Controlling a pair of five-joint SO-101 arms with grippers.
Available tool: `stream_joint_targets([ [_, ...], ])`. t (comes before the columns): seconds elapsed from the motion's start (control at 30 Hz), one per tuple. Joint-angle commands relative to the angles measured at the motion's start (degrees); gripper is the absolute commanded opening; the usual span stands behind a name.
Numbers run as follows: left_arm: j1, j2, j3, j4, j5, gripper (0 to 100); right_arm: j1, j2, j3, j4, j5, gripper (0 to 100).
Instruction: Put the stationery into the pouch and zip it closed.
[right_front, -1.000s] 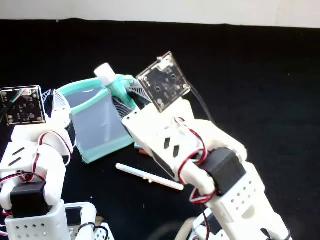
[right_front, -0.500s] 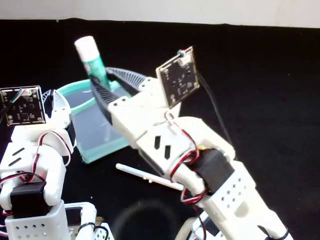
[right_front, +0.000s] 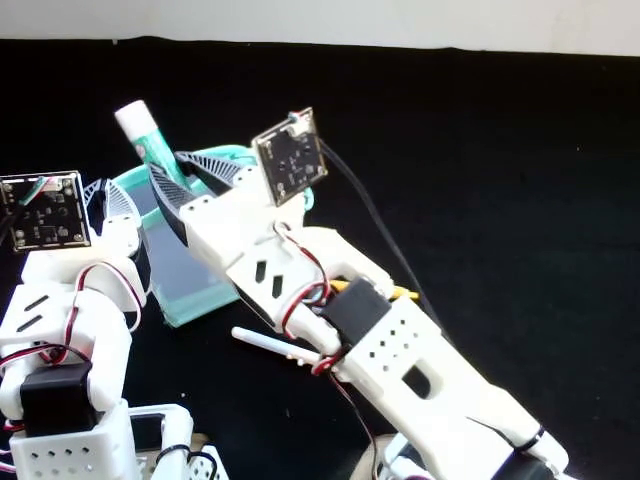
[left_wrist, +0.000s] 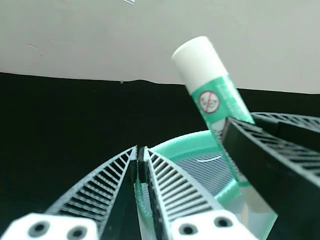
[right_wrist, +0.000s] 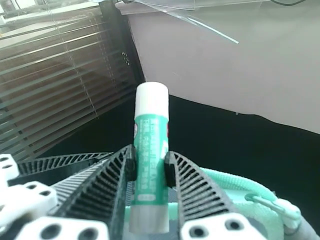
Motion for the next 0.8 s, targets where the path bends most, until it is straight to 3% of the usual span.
stream_joint_targets([
  [0.0,-0.75,2.24,1.63,3.08,-0.18,1,-0.66,1.71,-0.22,-0.84,-0.53,0.6],
  [0.4,-0.84,2.33,1.63,2.73,-0.18,1,-0.13,3.30,-3.74,-0.48,-0.18,0.6],
  [0.77,-0.57,1.89,1.80,2.73,-0.18,1,1.19,1.36,-12.44,12.44,0.18,0.6],
])
